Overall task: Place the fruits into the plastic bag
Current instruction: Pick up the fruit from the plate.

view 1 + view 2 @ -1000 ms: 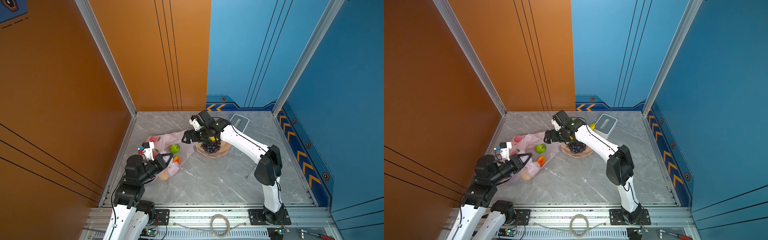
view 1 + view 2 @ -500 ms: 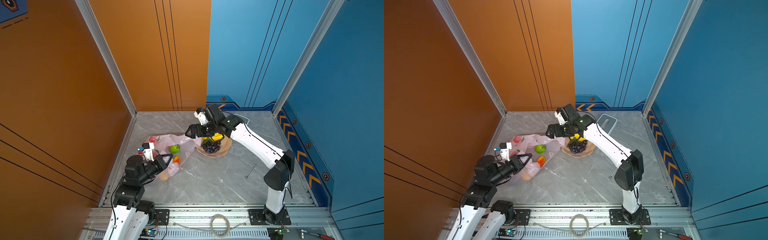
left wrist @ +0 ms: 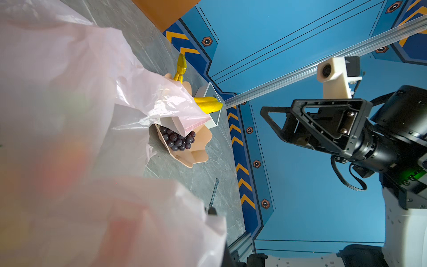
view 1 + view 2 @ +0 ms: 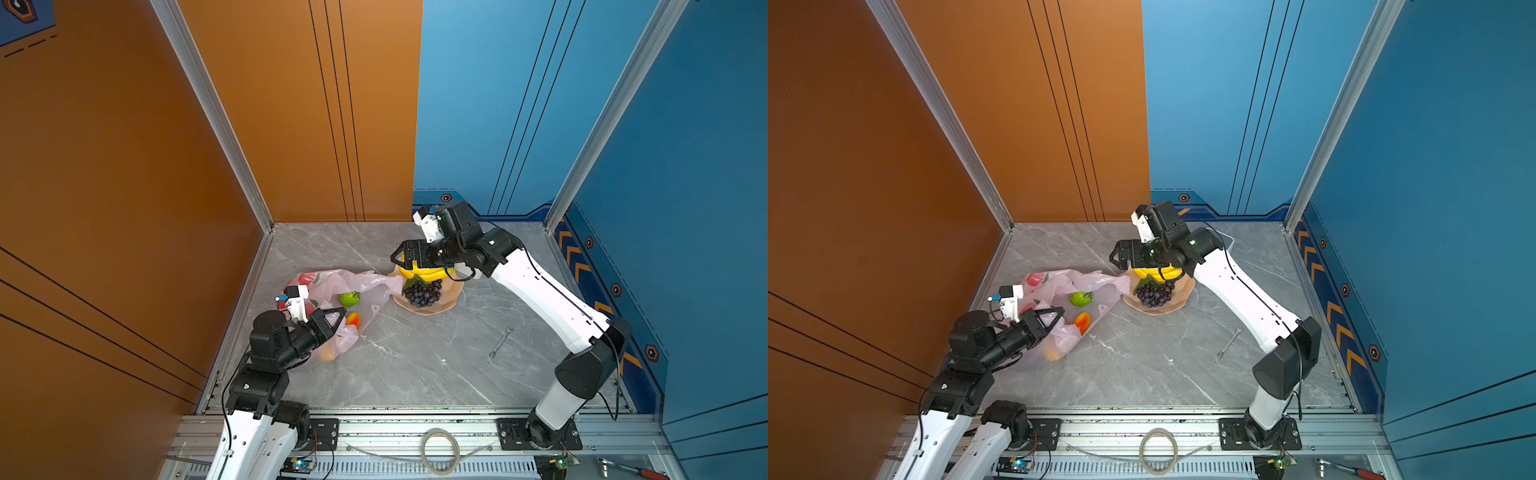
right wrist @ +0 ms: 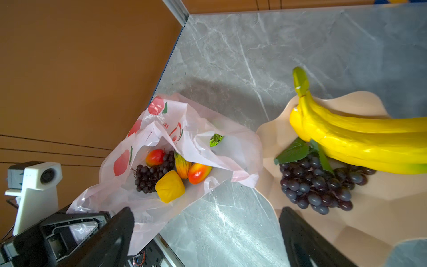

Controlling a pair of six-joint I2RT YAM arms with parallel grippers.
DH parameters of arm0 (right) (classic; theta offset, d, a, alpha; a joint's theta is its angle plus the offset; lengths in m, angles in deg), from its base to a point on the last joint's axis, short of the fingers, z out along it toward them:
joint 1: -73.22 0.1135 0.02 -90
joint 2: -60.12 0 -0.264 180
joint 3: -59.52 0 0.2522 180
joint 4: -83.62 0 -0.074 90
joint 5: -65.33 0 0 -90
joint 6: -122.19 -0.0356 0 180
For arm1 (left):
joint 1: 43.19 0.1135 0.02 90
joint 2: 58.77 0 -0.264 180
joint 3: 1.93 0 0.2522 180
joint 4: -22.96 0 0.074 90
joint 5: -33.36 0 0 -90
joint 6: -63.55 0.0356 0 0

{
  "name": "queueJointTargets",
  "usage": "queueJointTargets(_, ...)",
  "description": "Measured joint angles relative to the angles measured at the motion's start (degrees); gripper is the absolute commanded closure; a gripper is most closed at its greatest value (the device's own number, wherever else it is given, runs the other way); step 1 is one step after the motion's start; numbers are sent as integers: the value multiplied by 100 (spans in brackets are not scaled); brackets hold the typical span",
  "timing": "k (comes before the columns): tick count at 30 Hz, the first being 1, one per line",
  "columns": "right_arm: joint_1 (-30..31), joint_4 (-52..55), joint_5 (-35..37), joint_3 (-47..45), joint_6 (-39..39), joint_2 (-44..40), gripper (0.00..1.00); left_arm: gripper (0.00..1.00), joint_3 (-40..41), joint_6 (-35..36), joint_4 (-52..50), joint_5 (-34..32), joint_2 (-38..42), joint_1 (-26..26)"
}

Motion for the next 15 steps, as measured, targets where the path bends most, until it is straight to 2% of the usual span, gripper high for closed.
queueJointTargets(8,-382,11,330,-708,0,-573,2,100,0,0,0,0,-4,4)
queueJointTargets(15,-787,87,612,-1165,-2,-673,1,100,0,2,4,2,-66,7)
